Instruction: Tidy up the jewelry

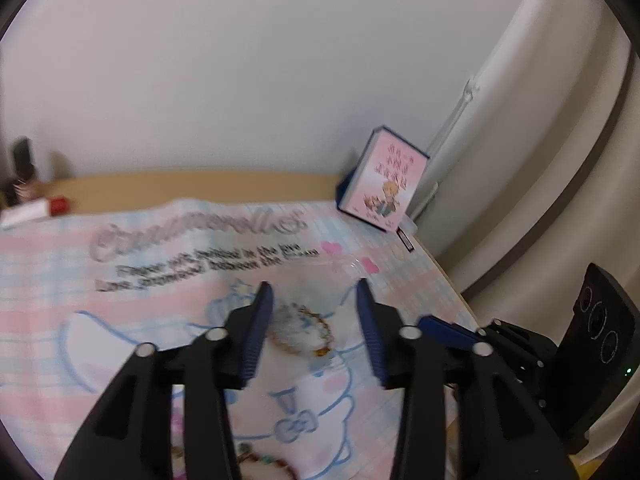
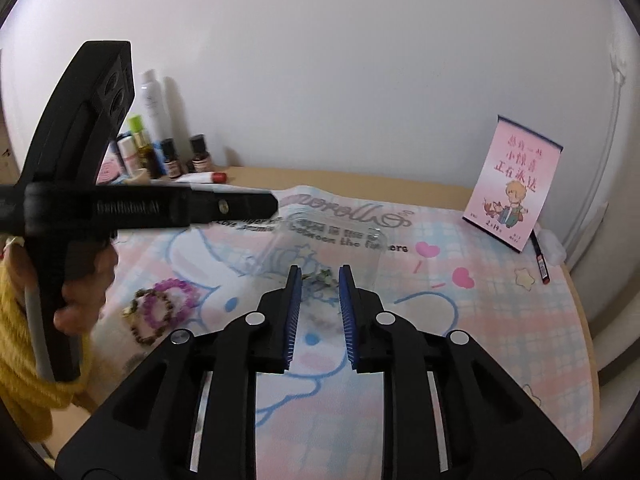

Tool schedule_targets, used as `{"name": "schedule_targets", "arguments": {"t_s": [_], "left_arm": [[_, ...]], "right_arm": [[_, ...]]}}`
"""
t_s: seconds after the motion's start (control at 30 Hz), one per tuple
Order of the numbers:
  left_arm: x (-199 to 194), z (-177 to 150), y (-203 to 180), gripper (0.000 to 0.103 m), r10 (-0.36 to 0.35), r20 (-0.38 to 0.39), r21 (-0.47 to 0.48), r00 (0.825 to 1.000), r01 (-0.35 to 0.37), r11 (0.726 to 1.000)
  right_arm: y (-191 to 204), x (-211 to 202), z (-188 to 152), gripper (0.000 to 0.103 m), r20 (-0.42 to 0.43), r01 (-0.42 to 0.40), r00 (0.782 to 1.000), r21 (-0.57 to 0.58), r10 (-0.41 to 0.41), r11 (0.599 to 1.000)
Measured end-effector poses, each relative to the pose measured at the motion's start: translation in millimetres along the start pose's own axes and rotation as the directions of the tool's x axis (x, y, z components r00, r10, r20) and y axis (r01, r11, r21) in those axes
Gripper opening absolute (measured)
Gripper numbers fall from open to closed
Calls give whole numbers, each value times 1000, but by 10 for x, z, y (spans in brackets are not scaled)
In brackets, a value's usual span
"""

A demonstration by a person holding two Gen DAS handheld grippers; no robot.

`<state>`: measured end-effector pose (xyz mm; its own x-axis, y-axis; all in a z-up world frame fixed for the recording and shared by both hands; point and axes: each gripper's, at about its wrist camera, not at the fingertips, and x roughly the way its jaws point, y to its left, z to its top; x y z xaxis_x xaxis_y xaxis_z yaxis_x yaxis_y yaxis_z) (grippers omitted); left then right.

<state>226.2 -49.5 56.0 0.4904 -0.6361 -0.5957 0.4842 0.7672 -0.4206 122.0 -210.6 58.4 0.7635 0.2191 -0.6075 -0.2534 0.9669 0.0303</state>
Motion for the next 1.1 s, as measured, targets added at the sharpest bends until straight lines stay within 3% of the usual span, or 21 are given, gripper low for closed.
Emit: {"name": "schedule_targets", "arguments": {"t_s": [0.03,0.17,0.23,0.37,0.57,0.77,0.87,0.93,1.03,1.1], "left_arm": [[-78,-24,8,51,22,9,13,1000,-22,1000],[-394,-169,68,65,108,50,50,993,-110,993],[-558,-263,98,71,140,80,58,987,-145,988],[-812,-475,173,79,187,99,57,977,-194,979],[-1026,-870,412,79,248,72,-4,966,-248,969],[-1195,-1198,604,79,351,109,-39,930,-349,936],[-1185,-1360,679,79,407,90,-29,909,-406,913],[-1157,-1436,740,72,428,76,-37,901,-426,904],[-1131,-1534,832,67,415,51,-56,908,-412,909],[-1111,-1568,889,57,409,35,-74,912,-406,911]], "right_arm": [[47,-44,-31,28,4,-13,1000,-9,13,1000],[207,-121,-178,30,-10,-70,997,-29,70,997],[302,-136,-273,39,-15,-95,995,-38,94,995],[456,-157,-436,39,-29,-129,991,-56,128,990],[559,-146,-627,39,-46,-170,985,-32,168,985],[595,-100,-720,39,-44,-165,986,-50,163,985],[599,-54,-772,39,-62,-168,984,-52,165,984],[618,-23,-824,39,-73,-166,984,-66,161,984],[661,31,-907,39,-103,-167,982,-98,157,981],[681,61,-952,39,-117,-164,982,-113,151,980]]}}
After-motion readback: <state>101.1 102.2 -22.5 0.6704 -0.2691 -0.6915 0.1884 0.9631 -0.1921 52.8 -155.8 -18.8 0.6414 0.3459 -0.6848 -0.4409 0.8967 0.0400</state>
